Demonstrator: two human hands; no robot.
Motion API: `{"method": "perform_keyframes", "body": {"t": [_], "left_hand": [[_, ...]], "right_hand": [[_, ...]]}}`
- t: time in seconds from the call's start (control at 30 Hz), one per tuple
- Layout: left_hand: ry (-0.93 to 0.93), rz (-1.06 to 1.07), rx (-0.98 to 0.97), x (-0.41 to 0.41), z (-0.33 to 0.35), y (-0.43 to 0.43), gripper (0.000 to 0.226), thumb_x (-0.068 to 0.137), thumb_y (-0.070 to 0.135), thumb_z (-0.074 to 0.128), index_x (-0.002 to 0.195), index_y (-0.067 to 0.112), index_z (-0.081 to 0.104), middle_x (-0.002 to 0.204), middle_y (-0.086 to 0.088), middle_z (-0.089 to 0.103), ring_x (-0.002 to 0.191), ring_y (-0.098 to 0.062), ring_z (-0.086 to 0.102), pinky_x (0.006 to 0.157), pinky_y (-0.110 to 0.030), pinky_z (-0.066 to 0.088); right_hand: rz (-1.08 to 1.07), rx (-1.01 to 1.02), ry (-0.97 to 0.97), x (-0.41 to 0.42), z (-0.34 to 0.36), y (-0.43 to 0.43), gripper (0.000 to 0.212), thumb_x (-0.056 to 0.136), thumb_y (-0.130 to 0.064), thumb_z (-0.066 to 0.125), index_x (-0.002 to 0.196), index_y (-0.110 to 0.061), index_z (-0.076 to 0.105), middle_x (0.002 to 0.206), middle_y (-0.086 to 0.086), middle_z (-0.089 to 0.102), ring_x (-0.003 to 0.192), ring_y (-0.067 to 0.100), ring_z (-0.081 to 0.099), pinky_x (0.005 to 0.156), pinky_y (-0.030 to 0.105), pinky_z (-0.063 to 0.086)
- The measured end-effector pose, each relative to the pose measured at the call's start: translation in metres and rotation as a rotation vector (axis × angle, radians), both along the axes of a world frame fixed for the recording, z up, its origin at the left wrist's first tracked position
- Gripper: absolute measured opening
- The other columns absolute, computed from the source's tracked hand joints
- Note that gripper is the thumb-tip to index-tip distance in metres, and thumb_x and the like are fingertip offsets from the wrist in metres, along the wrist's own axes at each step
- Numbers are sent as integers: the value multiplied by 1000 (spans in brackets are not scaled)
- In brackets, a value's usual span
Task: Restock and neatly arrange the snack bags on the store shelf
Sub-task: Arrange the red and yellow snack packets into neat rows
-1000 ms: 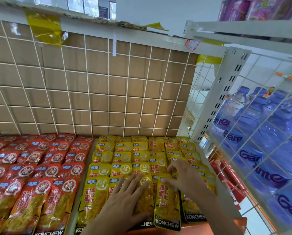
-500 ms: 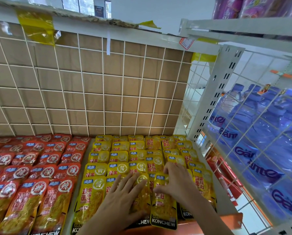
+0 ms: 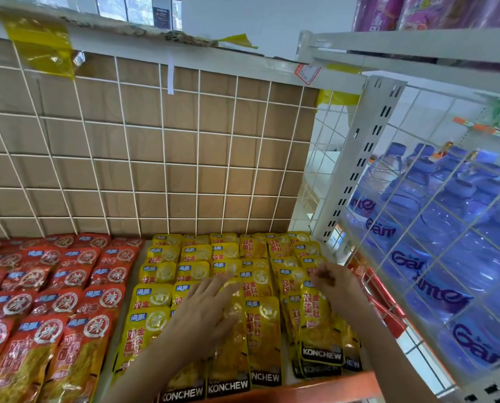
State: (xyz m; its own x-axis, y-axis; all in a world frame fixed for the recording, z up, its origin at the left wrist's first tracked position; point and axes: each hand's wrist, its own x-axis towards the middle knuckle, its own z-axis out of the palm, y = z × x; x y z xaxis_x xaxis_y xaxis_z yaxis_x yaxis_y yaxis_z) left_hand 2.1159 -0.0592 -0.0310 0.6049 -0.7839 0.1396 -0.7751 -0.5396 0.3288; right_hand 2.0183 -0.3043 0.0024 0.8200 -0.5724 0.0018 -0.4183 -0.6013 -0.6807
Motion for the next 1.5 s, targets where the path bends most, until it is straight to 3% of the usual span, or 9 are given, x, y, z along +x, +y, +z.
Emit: {"method": "perform_keyframes", "body": {"t": [0.1, 0.2, 0.37, 0.6, 0.7, 0.83, 1.07, 1.4, 1.5], "left_hand": [[-5, -6, 43, 18, 8, -19, 58, 90, 56, 27, 144, 35, 22, 152, 14, 16, 139, -9, 18, 113, -30, 16], [-9, -7, 67, 36, 16, -36, 47, 96, 42, 39, 141, 32, 29, 147, 11, 26, 135, -10, 25, 111, -28, 21], [10, 3, 179, 61, 16, -60, 42, 97, 38, 41, 137, 27, 39, 140, 4, 38, 130, -17, 35, 108, -32, 27], [29, 16, 169, 92, 10, -80, 37, 96, 36, 44, 131, 26, 48, 138, -1, 44, 128, -19, 40, 103, -30, 33], [45, 11, 192, 108, 8, -90, 39, 97, 34, 42, 134, 23, 44, 136, 0, 44, 126, -18, 40, 104, -31, 33], [84, -80, 202, 122, 5, -101, 43, 99, 31, 38, 142, 26, 35, 150, 4, 31, 135, -17, 32, 109, -32, 29], [-48, -175, 374, 123, -7, -117, 45, 101, 36, 24, 146, 32, 20, 157, 9, 10, 143, -15, 10, 117, -35, 10], [-17, -131, 313, 117, -6, -110, 45, 101, 37, 26, 145, 32, 23, 155, 8, 17, 142, -16, 15, 116, -35, 13], [-21, -124, 198, 119, -1, -109, 41, 98, 32, 37, 139, 25, 37, 145, 2, 34, 134, -18, 31, 109, -33, 25]], "right_hand": [[-43, -61, 46, 3, -3, -10, 3, 88, -20, 62, 86, -20, 63, 84, -10, 63, 82, 13, 60, 75, 32, 49], [-54, -95, 63, 6, -9, -11, 4, 89, -24, 60, 85, -24, 61, 84, -7, 63, 78, 11, 59, 75, 34, 52], [-31, -145, -35, 7, -26, -11, 8, 86, -23, 62, 81, -28, 58, 83, -9, 62, 76, 10, 60, 72, 42, 54], [12, -228, -235, 8, -40, -12, 6, 86, -19, 62, 92, -20, 63, 97, -5, 59, 89, 17, 59, 77, 42, 52], [98, -299, -261, 16, -32, -4, 12, 86, -26, 59, 95, -20, 64, 99, -6, 60, 92, 13, 58, 77, 35, 51], [244, -339, -170, 38, -26, 10, 19, 88, -25, 60, 105, -19, 65, 105, -3, 60, 99, 14, 55, 84, 28, 46], [348, -352, 52, 69, -26, 23, 30, 88, -43, 55, 110, -22, 60, 112, -4, 54, 106, 11, 49, 87, 21, 37], [339, -288, 125, 81, -28, 23, 29, 86, -42, 58, 109, -24, 58, 112, -7, 55, 106, 9, 46, 87, 23, 36], [327, -245, 86, 82, -28, 22, 23, 85, -37, 61, 105, -24, 61, 109, -8, 57, 96, 5, 48, 84, 21, 40]]}}
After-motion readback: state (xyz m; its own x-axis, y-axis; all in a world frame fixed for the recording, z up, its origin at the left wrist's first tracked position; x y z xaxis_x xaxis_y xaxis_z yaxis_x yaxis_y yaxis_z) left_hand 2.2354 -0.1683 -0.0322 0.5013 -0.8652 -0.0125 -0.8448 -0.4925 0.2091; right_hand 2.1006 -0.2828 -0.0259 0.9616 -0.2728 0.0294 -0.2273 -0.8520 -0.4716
